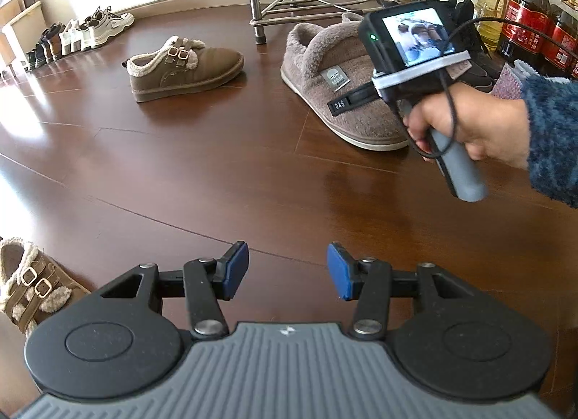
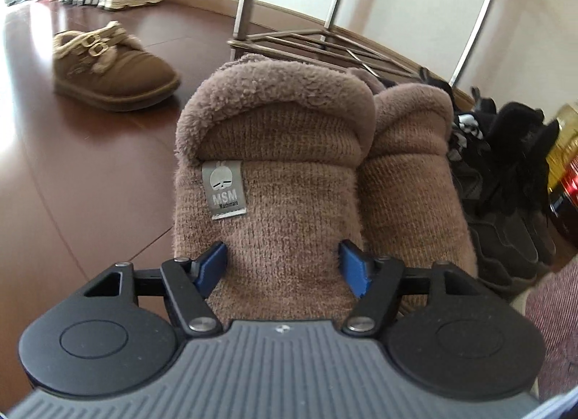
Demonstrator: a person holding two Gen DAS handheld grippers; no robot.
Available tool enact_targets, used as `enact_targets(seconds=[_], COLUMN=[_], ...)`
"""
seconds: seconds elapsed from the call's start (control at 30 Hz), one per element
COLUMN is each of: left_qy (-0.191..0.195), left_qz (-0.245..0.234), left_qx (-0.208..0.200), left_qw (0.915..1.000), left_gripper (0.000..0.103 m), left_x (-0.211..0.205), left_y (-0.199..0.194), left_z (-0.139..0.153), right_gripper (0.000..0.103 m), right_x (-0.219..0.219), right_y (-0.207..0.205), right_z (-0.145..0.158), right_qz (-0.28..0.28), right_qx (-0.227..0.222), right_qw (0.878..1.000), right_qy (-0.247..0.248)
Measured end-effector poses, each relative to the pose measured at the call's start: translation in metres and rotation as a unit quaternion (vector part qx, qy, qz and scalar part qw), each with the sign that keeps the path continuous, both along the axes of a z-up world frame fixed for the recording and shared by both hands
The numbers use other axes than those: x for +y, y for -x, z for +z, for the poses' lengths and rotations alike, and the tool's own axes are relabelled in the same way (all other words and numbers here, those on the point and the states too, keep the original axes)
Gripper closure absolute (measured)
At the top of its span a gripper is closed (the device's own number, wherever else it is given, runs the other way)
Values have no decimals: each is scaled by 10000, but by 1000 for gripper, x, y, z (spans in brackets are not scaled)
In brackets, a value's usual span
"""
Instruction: Organize scattered shoes
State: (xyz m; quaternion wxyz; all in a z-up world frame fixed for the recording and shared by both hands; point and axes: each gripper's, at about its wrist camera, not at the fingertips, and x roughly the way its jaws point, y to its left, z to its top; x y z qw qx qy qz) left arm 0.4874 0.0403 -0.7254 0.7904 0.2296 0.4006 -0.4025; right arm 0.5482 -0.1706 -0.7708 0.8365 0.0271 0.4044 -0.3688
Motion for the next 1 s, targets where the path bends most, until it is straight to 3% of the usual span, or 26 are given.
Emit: enact_targets(seconds=[0.1,0.17,0.23,0.3,0.37,0.5,0.57,0.63,0.7,0.77,0.9,1.0], left_qy=[19,36,78,109,124,178,176,124,72,48,117,157], left_qz=[20,58,99,113,120,135,167,224,304,424,582,550], left_qx=[0,6,34,36,33,132,194,271,357,477,778,875], left_qw=[10000,10000,9999,9999,9998,9997,9995,9993,9989,9979,9952,9945], left_gripper=[49,49,49,49,49,49,49,49,49,49,49,49], left_x=[3,5,8,10,12,15,18,22,29,38,56,71], left_y=[1,1,0,0,0,-3,-5,-7,-11,-17,-38,-66], left_z=[2,3,4,5,5,4,2,0,-3,-4,-7,0], right_gripper=[31,20,17,18,28,27,26,27,27,21,21,33], right_x=[-6,-10,-20,-27,-24,-1,5,9,18,26,43,62], right_y=[-6,-7,-1,10,32,83,113,130,139,146,148,137], right_z=[1,0,-1,3,17,38,40,39,42,45,32,26], right_qz=[-176,-243,-228,-83,198,566,545,680,935,1126,1036,1267], right_qx=[-11,9,-79,-234,-404,-616,-627,-527,-489,-497,-150,357], right_qw=[9998,9996,9994,9986,9967,9921,9861,9794,9769,9728,9589,9549], right_qy=[-84,-108,-250,-475,-672,-935,-1440,-1826,-1856,-1964,-2636,-2663])
